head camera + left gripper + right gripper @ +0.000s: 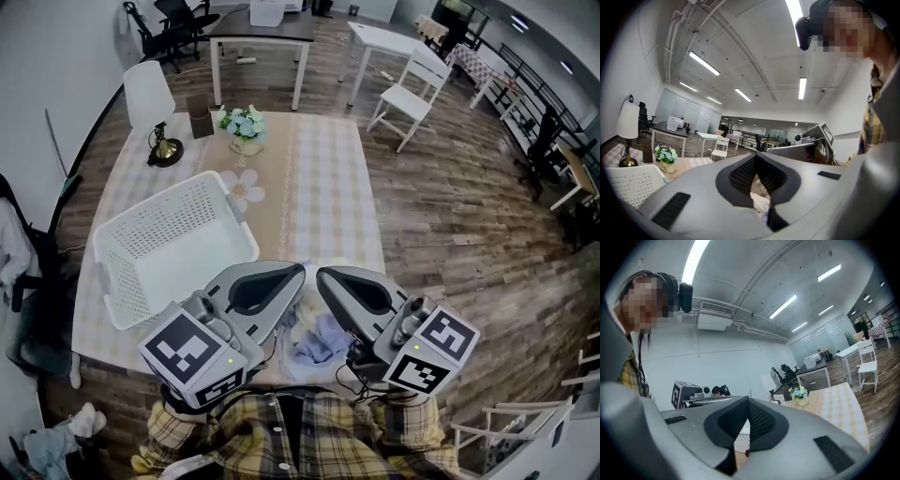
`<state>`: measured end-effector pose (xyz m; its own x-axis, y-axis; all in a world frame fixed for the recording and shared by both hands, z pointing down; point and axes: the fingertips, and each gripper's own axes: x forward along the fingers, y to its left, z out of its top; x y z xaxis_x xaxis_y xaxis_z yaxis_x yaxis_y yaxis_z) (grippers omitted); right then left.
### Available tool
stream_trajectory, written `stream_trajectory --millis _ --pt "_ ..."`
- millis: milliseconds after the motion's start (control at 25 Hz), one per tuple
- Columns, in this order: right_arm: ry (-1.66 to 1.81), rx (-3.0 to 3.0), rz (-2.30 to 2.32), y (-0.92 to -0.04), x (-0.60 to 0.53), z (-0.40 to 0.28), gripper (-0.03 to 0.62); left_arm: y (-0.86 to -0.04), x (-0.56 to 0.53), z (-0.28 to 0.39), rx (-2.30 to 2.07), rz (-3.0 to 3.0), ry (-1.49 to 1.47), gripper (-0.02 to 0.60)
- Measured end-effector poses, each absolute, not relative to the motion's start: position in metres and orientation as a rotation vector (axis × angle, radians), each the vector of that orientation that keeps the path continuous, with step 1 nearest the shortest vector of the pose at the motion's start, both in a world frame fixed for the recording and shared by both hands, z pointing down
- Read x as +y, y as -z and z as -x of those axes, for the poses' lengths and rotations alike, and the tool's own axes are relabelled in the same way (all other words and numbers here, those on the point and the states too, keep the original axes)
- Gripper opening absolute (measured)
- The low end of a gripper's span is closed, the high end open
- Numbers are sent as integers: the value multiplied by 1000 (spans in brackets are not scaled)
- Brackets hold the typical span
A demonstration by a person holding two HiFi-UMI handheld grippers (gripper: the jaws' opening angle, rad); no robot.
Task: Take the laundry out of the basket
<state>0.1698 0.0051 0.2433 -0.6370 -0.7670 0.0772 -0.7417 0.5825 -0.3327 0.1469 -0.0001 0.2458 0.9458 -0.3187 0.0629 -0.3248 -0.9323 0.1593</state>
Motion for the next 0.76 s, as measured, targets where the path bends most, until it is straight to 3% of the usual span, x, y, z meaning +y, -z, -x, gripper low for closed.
stream_trajectory --millis 760 --pt "533 2736 1320 -246 9 -169 9 -244 4 -148 -479 -2942 -50 9"
